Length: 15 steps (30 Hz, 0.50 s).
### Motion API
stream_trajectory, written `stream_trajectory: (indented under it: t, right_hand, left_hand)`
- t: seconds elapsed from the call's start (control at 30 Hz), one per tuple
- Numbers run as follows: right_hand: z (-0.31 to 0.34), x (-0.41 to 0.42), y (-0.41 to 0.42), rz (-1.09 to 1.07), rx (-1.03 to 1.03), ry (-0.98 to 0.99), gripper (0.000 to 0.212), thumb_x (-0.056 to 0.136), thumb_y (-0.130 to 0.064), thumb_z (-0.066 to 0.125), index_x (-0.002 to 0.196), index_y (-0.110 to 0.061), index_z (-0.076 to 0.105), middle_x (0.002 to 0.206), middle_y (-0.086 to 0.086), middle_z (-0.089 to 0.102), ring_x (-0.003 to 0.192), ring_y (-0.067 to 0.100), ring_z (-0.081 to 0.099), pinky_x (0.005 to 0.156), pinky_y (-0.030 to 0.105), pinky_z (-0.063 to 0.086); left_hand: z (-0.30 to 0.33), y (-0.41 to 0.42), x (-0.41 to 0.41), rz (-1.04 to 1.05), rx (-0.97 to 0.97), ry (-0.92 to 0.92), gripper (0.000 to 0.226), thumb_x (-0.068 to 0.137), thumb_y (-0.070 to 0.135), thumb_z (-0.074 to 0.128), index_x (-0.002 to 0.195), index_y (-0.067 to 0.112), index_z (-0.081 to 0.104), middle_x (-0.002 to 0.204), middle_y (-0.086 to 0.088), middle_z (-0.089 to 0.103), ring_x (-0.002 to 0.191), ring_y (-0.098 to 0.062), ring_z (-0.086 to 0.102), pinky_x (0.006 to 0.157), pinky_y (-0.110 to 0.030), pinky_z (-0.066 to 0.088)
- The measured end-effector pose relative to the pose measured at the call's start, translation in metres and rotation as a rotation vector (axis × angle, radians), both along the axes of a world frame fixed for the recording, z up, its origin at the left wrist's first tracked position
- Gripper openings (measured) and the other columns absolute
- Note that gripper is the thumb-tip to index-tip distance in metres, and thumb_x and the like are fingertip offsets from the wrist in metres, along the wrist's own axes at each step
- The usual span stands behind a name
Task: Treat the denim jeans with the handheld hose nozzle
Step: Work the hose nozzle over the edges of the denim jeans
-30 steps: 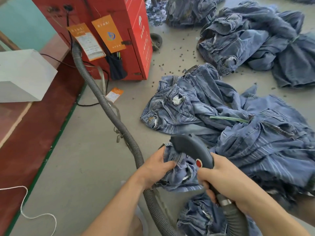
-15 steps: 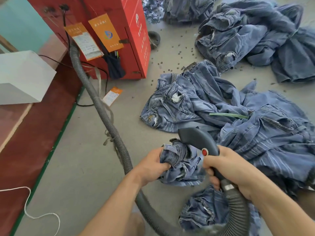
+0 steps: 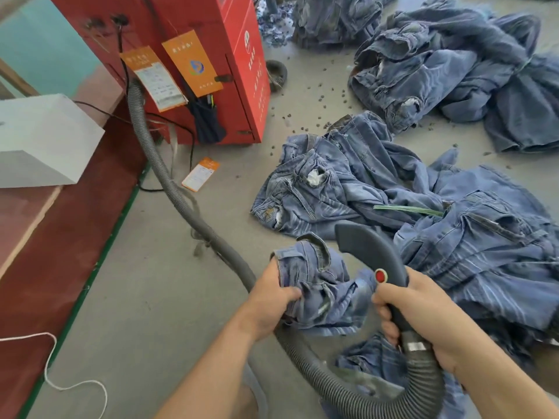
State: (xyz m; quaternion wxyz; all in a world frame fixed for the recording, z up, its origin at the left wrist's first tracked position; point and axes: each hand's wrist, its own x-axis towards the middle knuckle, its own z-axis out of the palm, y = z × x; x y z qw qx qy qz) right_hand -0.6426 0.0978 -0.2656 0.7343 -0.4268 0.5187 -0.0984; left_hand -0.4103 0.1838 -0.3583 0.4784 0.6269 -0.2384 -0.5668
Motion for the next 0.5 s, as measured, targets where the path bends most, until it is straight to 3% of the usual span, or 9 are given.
stream_trajectory:
  t: [0.07, 0.1, 0.13, 0.2, 0.33, 0.4, 0.5]
  right_hand:
    - [0.004, -0.004, 0.000, -0.028, -0.038, -0.002, 0.024, 0.081, -0.014, 0.069, 0.086, -0.013, 0.046, 0.064, 0.015, 0.050, 0.046, 0.025, 0.044, 0.048, 0.036, 0.045]
    - [0.007, -0.005, -0.001, -0.029, -0.047, -0.006, 0.026, 0.076, -0.018, 0.070, 0.085, -0.013, 0.046, 0.064, 0.015, 0.051, 0.047, 0.025, 0.044, 0.049, 0.037, 0.045]
    - [0.009, -0.006, -0.001, -0.030, -0.046, -0.013, 0.029, 0.071, -0.019, 0.071, 0.085, -0.013, 0.046, 0.064, 0.015, 0.052, 0.047, 0.026, 0.044, 0.049, 0.037, 0.045]
    - [0.012, -0.007, -0.002, -0.038, -0.031, -0.020, 0.032, 0.067, -0.018, 0.071, 0.085, -0.013, 0.046, 0.064, 0.015, 0.052, 0.048, 0.026, 0.044, 0.049, 0.037, 0.044]
    - [0.013, -0.008, 0.004, -0.044, -0.035, 0.003, 0.027, 0.071, -0.016, 0.071, 0.085, -0.013, 0.048, 0.064, 0.016, 0.052, 0.047, 0.027, 0.044, 0.047, 0.036, 0.043]
    - [0.012, -0.008, 0.006, -0.032, -0.045, 0.022, 0.020, 0.083, -0.010, 0.068, 0.087, -0.012, 0.048, 0.063, 0.016, 0.052, 0.048, 0.026, 0.045, 0.046, 0.035, 0.043]
    - [0.013, -0.006, 0.009, 0.049, -0.060, 0.054, 0.014, 0.091, -0.004, 0.062, 0.090, -0.010, 0.049, 0.062, 0.016, 0.052, 0.047, 0.026, 0.045, 0.045, 0.034, 0.043]
  left_hand:
    - [0.000, -0.003, 0.003, 0.164, 0.018, 0.534, 0.058, 0.086, 0.007, 0.068, 0.142, 0.000, 0.053, 0.135, -0.025, 0.065, 0.127, -0.041, 0.062, 0.110, -0.057, 0.047]
    - [0.004, -0.006, 0.004, 0.194, 0.079, 0.676, 0.055, 0.093, 0.023, 0.069, 0.141, 0.000, 0.057, 0.137, -0.027, 0.062, 0.128, -0.042, 0.061, 0.113, -0.057, 0.044]
    - [0.007, -0.008, 0.005, 0.201, 0.140, 0.702, 0.055, 0.098, 0.038, 0.066, 0.139, 0.001, 0.062, 0.138, -0.026, 0.062, 0.129, -0.041, 0.061, 0.116, -0.057, 0.041]
    - [0.010, -0.012, 0.005, 0.235, 0.166, 0.614, 0.053, 0.099, 0.040, 0.061, 0.136, 0.002, 0.064, 0.134, -0.026, 0.065, 0.126, -0.040, 0.063, 0.115, -0.058, 0.042]
    - [0.012, -0.012, 0.010, 0.303, 0.065, 0.496, 0.028, 0.100, 0.006, 0.057, 0.124, 0.000, 0.069, 0.127, -0.031, 0.067, 0.111, -0.043, 0.069, 0.094, -0.055, 0.058]
    - [0.011, -0.011, 0.012, 0.285, 0.042, 0.447, 0.035, 0.095, -0.013, 0.051, 0.124, -0.003, 0.066, 0.125, -0.033, 0.067, 0.109, -0.043, 0.070, 0.090, -0.051, 0.060]
    - [0.012, -0.008, 0.006, 0.253, 0.014, 0.454, 0.054, 0.088, -0.028, 0.040, 0.133, -0.005, 0.059, 0.129, -0.034, 0.064, 0.120, -0.048, 0.063, 0.101, -0.056, 0.054]
